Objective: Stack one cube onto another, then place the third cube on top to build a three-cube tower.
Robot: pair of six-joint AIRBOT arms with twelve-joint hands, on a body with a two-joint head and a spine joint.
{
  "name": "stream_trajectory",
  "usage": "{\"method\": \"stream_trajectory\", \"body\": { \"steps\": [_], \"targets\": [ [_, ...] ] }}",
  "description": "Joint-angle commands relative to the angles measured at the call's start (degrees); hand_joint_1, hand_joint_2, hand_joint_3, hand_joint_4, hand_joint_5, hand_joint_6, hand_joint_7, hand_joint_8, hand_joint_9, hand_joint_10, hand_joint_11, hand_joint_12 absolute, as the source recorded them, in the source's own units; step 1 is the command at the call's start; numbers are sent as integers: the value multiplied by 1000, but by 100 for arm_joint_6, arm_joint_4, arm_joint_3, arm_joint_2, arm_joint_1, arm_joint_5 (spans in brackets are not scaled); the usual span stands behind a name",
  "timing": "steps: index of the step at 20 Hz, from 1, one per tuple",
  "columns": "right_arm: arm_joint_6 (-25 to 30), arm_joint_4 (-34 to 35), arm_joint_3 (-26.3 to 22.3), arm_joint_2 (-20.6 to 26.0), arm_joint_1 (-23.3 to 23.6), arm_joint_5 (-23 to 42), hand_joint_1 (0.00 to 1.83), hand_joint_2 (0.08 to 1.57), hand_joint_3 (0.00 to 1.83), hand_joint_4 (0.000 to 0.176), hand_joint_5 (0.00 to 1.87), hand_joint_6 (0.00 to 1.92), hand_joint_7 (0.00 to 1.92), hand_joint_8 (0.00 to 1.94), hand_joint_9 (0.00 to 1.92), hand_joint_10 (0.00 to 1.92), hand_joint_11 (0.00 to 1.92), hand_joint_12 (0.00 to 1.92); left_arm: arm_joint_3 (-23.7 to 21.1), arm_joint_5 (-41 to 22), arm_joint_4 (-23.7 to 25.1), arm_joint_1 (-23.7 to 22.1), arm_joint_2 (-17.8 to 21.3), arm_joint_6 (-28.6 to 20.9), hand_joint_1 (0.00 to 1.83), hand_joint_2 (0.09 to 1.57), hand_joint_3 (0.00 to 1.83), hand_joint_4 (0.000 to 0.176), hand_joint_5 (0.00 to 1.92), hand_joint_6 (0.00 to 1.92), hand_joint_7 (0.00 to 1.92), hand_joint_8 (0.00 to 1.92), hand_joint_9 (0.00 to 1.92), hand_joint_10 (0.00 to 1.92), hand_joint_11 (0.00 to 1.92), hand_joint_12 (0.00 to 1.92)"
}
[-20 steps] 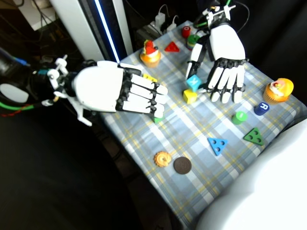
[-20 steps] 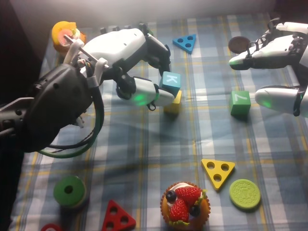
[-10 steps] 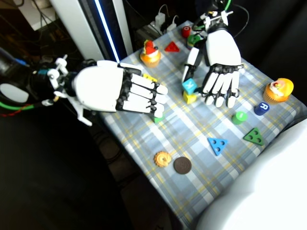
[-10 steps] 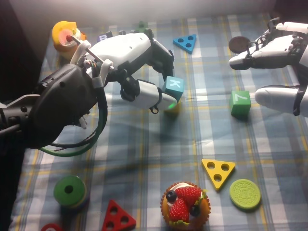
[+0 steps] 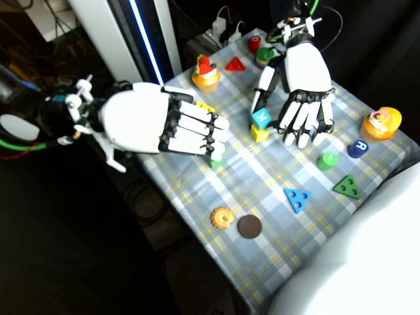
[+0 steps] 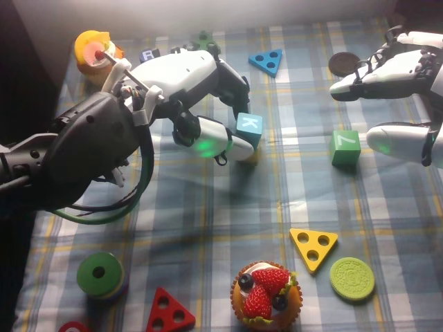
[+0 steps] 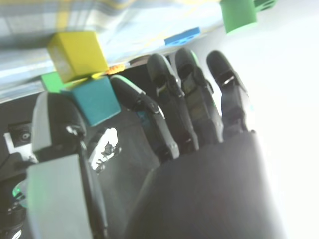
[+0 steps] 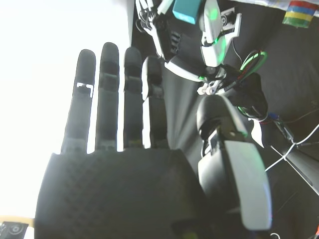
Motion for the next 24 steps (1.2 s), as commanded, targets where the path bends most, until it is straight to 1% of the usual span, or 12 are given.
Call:
{"method": "stream_trajectory", "body": {
  "steps": [1, 2, 4, 8, 10, 13, 15, 17, 18, 19, 21, 24],
  "targets": [
    [33, 148, 21, -6, 71, 697, 108, 1365, 0, 0, 530, 1, 632, 1, 604, 0, 197, 790, 31, -479, 143, -59, -20, -31, 1043, 1079, 1, 176, 1048, 856, 782, 0, 542, 0, 19, 801],
    [34, 148, 21, -6, 71, 697, 77, 1364, 0, 0, 537, 2, 644, 4, 618, 4, 204, 809, 36, -478, 140, -59, -32, -31, 1038, 1086, 2, 176, 1030, 886, 772, 0, 531, 0, 4, 782],
    [34, 147, 21, -6, 71, 697, 94, 1366, 0, 0, 528, 0, 642, 2, 615, 2, 194, 819, 39, -477, 141, -60, -40, -31, 1043, 1082, 0, 176, 1043, 864, 769, 0, 531, 1, 16, 772],
    [34, 147, 21, -5, 71, 698, 101, 1356, 0, 0, 533, 1, 642, 1, 617, 2, 197, 821, 49, -457, 138, -59, -40, -31, 1036, 1089, 1, 176, 1023, 896, 765, 0, 535, 2, 18, 774],
    [34, 147, 21, -5, 71, 698, 151, 1362, 0, 0, 539, 1, 641, 0, 609, 1, 211, 779, 57, -445, 120, -56, -42, -31, 1031, 1093, 1, 176, 1013, 914, 769, 0, 536, 1, 21, 780],
    [34, 147, 21, -2, 71, 698, 129, 1369, 2, 0, 532, 2, 631, 1, 599, 1, 197, 775, 57, -440, 120, -55, -43, -31, 1011, 1117, 3, 176, 957, 1003, 750, 3, 542, 3, 30, 774],
    [35, 147, 21, -1, 71, 698, 83, 1371, 2, 0, 542, 3, 640, 3, 613, 4, 215, 785, 55, -438, 120, -54, -42, -31, 1004, 1124, 2, 176, 938, 1034, 732, 0, 532, 1, 20, 805],
    [35, 147, 21, -1, 71, 698, 90, 1367, 0, 0, 541, 1, 642, 2, 613, 2, 212, 794, 50, -439, 119, -45, -42, -31, 1002, 1126, 1, 176, 934, 1040, 718, 0, 527, 0, 22, 819],
    [35, 147, 21, -1, 71, 698, 74, 1368, 0, 0, 534, 0, 641, 1, 616, 3, 212, 805, 49, -439, 119, -40, -42, -31, 1002, 1125, 0, 176, 935, 1039, 710, 0, 530, 1, 18, 870],
    [35, 147, 21, -1, 71, 698, 101, 1364, 0, 0, 538, 2, 639, 0, 613, 1, 204, 815, 48, -439, 119, -38, -42, -31, 998, 1129, 1, 176, 927, 1051, 708, 0, 529, 1, 3, 911],
    [35, 147, 22, -1, 71, 698, 96, 1369, 1, 0, 532, 0, 634, 0, 610, 0, 205, 814, 46, -438, 119, -32, -35, -31, 1002, 1125, 0, 176, 936, 1037, 706, 0, 538, 2, 0, 970],
    [35, 148, 26, -2, 70, 698, 131, 1370, 0, 0, 539, 1, 639, 0, 607, 0, 198, 808, 38, -445, 119, -13, -24, -31, 1005, 1123, 0, 176, 937, 1037, 712, 2, 546, 4, 0, 977]
  ]
}}
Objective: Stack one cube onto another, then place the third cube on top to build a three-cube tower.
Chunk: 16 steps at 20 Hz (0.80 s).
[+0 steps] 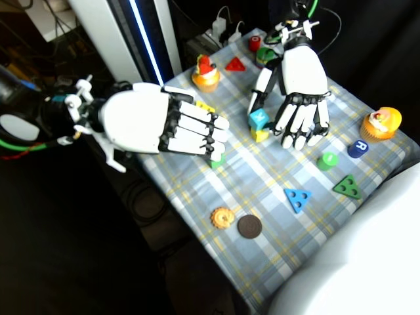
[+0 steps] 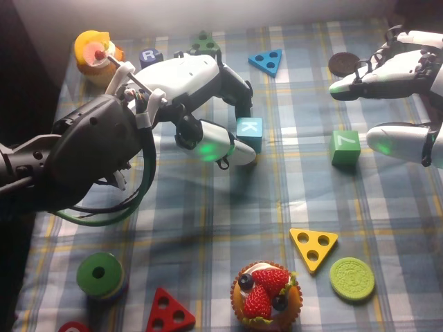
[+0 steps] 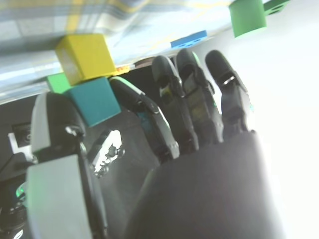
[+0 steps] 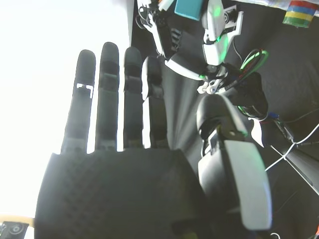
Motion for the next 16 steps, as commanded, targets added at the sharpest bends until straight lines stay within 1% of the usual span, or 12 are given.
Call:
{"method": "stream_trajectory", "body": {
  "steps": [1, 2, 3, 4, 5, 7, 10, 11, 13, 14, 15, 16],
  "targets": [
    [32, 150, 24, -2, 70, 695, 115, 1369, 0, 0, 539, 0, 644, 1, 609, 1, 199, 824, 12, -524, 142, -25, -8, -31, 1037, 1039, 0, 166, 812, 403, 705, 4, 546, 3, 0, 969],
    [32, 150, 24, -2, 70, 695, 111, 1365, 0, 0, 538, 0, 644, 1, 608, 0, 198, 828, 6, -529, 142, -20, -1, -31, 1048, 1011, 0, 161, 830, 134, 702, 2, 543, 2, 0, 930],
    [32, 150, 25, -2, 70, 695, 111, 1365, 0, 0, 538, 0, 644, 1, 608, 0, 198, 828, -9, -541, 142, -10, 15, -31, 1048, 1011, 0, 161, 830, 134, 702, 2, 543, 2, 0, 930],
    [32, 150, 28, -2, 70, 695, 131, 1369, 0, 0, 539, 1, 639, 1, 604, 0, 185, 830, -32, -562, 142, 5, 38, -31, 1081, 968, 0, 171, 813, 11, 665, 0, 535, 0, 0, 881],
    [32, 150, 29, -2, 70, 695, 128, 1370, 1, 0, 539, 1, 641, 2, 608, 2, 186, 832, -50, -574, 143, 15, 61, -31, 1085, 963, 0, 175, 793, 1, 651, 0, 535, 0, 0, 881],
    [32, 150, 31, -2, 70, 695, 162, 1373, 0, 0, 541, 1, 639, 1, 608, 1, 185, 835, -64, -580, 146, 24, 82, -31, 1075, 960, 0, 176, 764, 2, 633, 0, 537, 2, 0, 883],
    [32, 150, 32, -5, 70, 695, 101, 1367, 0, 0, 536, 1, 655, 2, 631, 5, 192, 872, -134, -643, 153, 65, 127, -31, 1054, 960, 0, 176, 744, 0, 605, 1, 533, 1, 0, 825],
    [32, 150, 32, -6, 70, 695, 141, 1368, 0, 0, 541, 2, 653, 1, 625, 2, 182, 874, -193, -696, 177, 92, 165, -31, 1049, 952, 0, 176, 711, 0, 589, 0, 521, 0, 0, 796],
    [32, 150, 32, -6, 70, 693, 213, 1361, 0, 0, 515, 0, 619, 0, 573, 0, 127, 865, -318, -781, 262, 99, 273, -31, 1007, 930, 0, 176, 439, 0, 460, 0, 448, 0, 1, 749],
    [32, 151, 32, -7, 70, 690, 275, 1357, 0, 0, 485, 0, 591, 0, 546, 0, 92, 865, -418, -847, 350, 89, 355, -31, 981, 893, 0, 176, 263, 0, 398, 0, 413, 0, 0, 712],
    [32, 151, 35, -12, 70, 674, 310, 1347, 0, 0, 461, 0, 562, 0, 516, 0, 60, 865, -549, -942, 475, 65, 476, -34, 974, 876, 0, 176, 175, 0, 369, 0, 400, 0, 0, 673],
    [32, 151, 53, -34, 73, 616, 363, 1307, 0, 0, 439, 0, 530, 0, 485, 0, 11, 914, -693, -1055, 635, 42, 610, -69, 923, 873, 0, 176, 113, 0, 342, 0, 376, 0, 0, 663]
  ]
}}
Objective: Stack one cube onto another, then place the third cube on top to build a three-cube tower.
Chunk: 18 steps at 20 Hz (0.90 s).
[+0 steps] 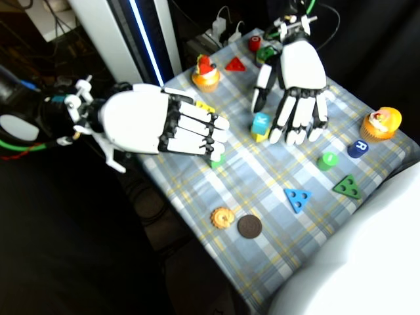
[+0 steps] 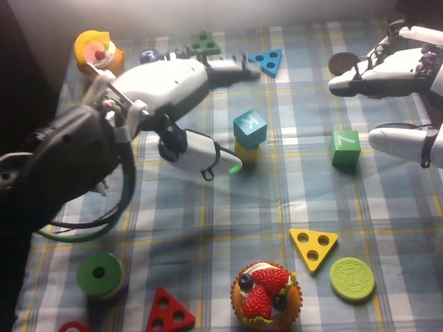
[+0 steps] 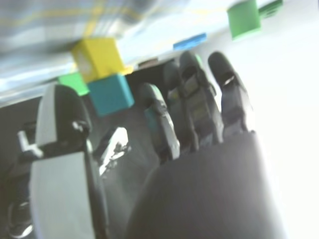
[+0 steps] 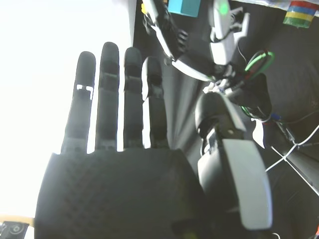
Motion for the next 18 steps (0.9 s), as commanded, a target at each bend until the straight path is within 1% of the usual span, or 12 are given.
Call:
{"method": "stream_trajectory", "body": {
  "steps": [1, 2, 5, 6, 8, 9, 10, 12, 13, 14, 17, 18],
  "targets": [
    [30, 153, 56, -58, 79, 554, 427, 1261, 0, 0, 439, 1, 505, 0, 467, 0, 1, 948, -104, -817, 364, -89, 123, -137, 857, 871, 0, 176, 114, 2, 317, 1, 333, 1, 0, 539],
    [30, 153, 89, -101, 86, 486, 515, 1213, 0, 0, 427, 0, 479, 0, 442, 0, 0, 972, -234, -923, 558, -83, 260, -293, 781, 897, 5, 176, 71, 3, 271, 0, 274, 1, 0, 402],
    [-92, 159, 235, -300, 258, 51, 735, 1044, 0, 1, 463, 2, 487, 1, 480, 6, 26, 1140, -655, -1409, 1054, 129, 745, -981, 642, 891, 0, 176, 1, 0, 163, 0, 210, 0, 0, 346],
    [-125, 159, 288, -367, 317, -69, 735, 996, 0, 19, 480, 1, 496, 1, 506, 8, 81, 1129, -767, -1549, 1127, 206, 879, -1077, 623, 877, 0, 176, 0, 0, 143, 0, 186, 0, 0, 336],
    [-189, 165, 450, -549, 444, -418, 730, 954, 0, 23, 491, 0, 503, 0, 525, 5, 130, 1098, -1009, -1939, 1253, 419, 1174, -1398, 606, 843, 0, 176, 0, 0, 123, 0, 128, 0, 0, 271],
    [-263, 208, 497, -609, 467, -545, 718, 938, 0, 39, 492, 1, 505, 1, 532, 7, 144, 1103, -1039, -2047, 1281, 481, 1246, -1576, 631, 836, 0, 176, 0, 0, 123, 0, 114, 0, 0, 229],
    [-359, 273, 521, -648, 484, -642, 736, 924, 0, 51, 493, 0, 496, 1, 521, 2, 103, 1166, -1039, -2128, 1288, 519, 1286, -1738, 616, 842, 0, 176, 23, 0, 133, 0, 134, 0, 10, 363],
    [-642, 425, 534, -701, 519, -817, 787, 928, 0, 58, 507, 3, 472, 0, 496, 0, 3, 1271, -1048, -2244, 1254, 557, 1345, -1848, 623, 854, 1, 176, 20, 1, 110, 0, 116, 0, 0, 452],
    [-716, 466, 547, -718, 533, -873, 814, 932, 1, 53, 531, 7, 464, 0, 482, 0, 0, 1234, -1065, -2274, 1254, 573, 1375, -1860, 642, 851, 0, 176, 25, 2, 110, 1, 115, 0, 0, 460],
    [-764, 500, 577, -746, 557, -946, 822, 948, 4, 34, 560, 9, 449, 0, 463, 1, 0, 1189, -1098, -2318, 1260, 604, 1421, -1871, 689, 837, 0, 176, 25, 1, 105, 0, 102, 0, 0, 424],
    [-836, 560, 678, -870, 637, -1094, 918, 941, 0, 0, 676, 14, 477, 6, 433, 0, 0, 1115, -1207, -2491, 1239, 742, 1526, -1914, 700, 819, 0, 176, 15, 4, 110, 3, 112, 4, 0, 377],
    [-872, 581, 710, -915, 669, -1140, 932, 939, 0, 0, 705, 12, 499, 8, 446, 5, 0, 1128, -1225, -2512, 1233, 761, 1538, -1916, 700, 816, 0, 176, 15, 4, 118, 5, 121, 7, 7, 381]
  ]
}}
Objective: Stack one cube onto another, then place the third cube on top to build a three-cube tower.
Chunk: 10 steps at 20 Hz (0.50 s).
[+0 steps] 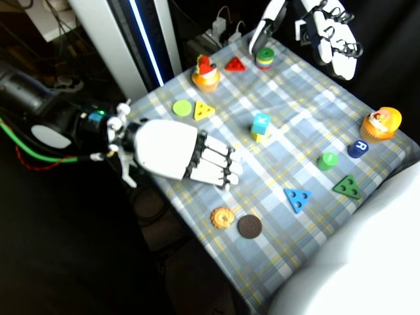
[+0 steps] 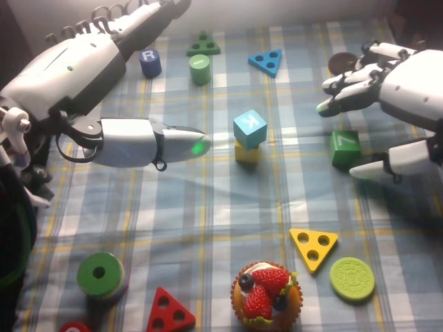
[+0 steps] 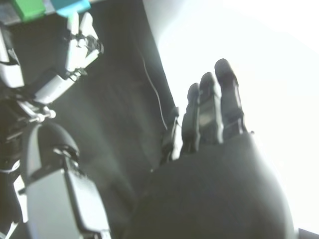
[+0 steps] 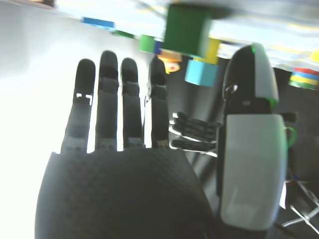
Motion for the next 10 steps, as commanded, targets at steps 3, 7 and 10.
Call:
{"method": "stream_trajectory", "body": {
  "steps": [3, 7, 10],
  "targets": [
    [1, 116, 108, -115, 146, 484, 953, 955, 1, 0, 781, 11, 537, 8, 480, 10, 0, 1121, -44, -773, 166, -32, 28, -43, 702, 820, 0, 176, 29, 3, 128, 2, 132, 4, 0, 427],
    [1, 139, 166, -143, 181, 404, 1050, 950, 0, 0, 913, 15, 621, 10, 547, 14, 24, 1129, -65, -816, 159, -18, 28, -57, 691, 826, 1, 176, 47, 1, 150, 1, 161, 3, 0, 487],
    [1, 144, 179, -143, 202, 403, 1072, 959, 3, 0, 983, 14, 674, 11, 587, 12, 60, 1078, -67, -822, 136, 6, 27, -97, 682, 832, 0, 176, 53, 0, 153, 0, 162, 1, 0, 479]
  ]
}}
